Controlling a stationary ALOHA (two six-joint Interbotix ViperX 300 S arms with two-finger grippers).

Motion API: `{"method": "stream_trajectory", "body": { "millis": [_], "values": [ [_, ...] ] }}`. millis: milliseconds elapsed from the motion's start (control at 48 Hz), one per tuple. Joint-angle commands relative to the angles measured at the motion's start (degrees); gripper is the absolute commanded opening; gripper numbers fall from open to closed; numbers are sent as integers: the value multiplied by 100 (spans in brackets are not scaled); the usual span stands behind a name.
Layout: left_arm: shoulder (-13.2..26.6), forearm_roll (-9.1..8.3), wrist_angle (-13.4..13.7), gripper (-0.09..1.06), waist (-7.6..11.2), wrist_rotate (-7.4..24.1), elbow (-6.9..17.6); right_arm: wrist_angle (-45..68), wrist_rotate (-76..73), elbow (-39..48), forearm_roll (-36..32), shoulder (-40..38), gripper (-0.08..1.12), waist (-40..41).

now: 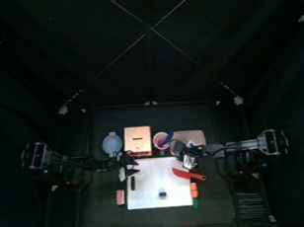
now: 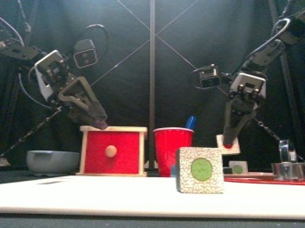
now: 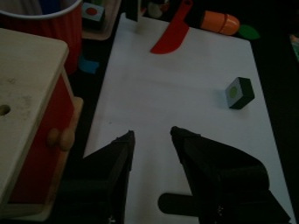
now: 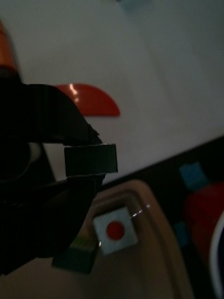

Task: Place sushi on board then cut the sushi with the knife then place the pieces on the plate
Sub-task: Place the 4 sushi pieces on the plate

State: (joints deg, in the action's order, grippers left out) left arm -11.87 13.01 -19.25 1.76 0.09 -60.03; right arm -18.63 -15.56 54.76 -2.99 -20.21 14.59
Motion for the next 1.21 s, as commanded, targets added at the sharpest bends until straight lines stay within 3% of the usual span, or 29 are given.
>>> {"method": "stream_trajectory", "body": {
  "millis": [21, 188, 542, 812, 938, 1042, 1208],
  "values": [
    [-26, 0, -26, 78, -26, 9, 62, 9, -26, 158, 18, -483, 50, 439],
    [-26, 9, -26, 78, -35, 9, 70, 18, 0, 536, -62, -879, 50, 1020],
    [-26, 62, -26, 78, -26, 9, 88, 264, 9, 1090, -316, -826, 52, 1503],
    [-26, 62, -26, 78, 9, 0, 141, 431, 0, 1134, -334, -826, 81, 1573],
    [-26, 79, -26, 78, 9, 0, 141, 422, -9, 1063, -299, -905, 90, 1494],
    [-18, 105, -26, 78, 9, 9, 132, 413, -9, 949, -255, -1046, 90, 1301],
    [-26, 105, -26, 78, 9, 9, 141, 431, -9, 580, -237, -1151, 91, 396]
  ]
}}
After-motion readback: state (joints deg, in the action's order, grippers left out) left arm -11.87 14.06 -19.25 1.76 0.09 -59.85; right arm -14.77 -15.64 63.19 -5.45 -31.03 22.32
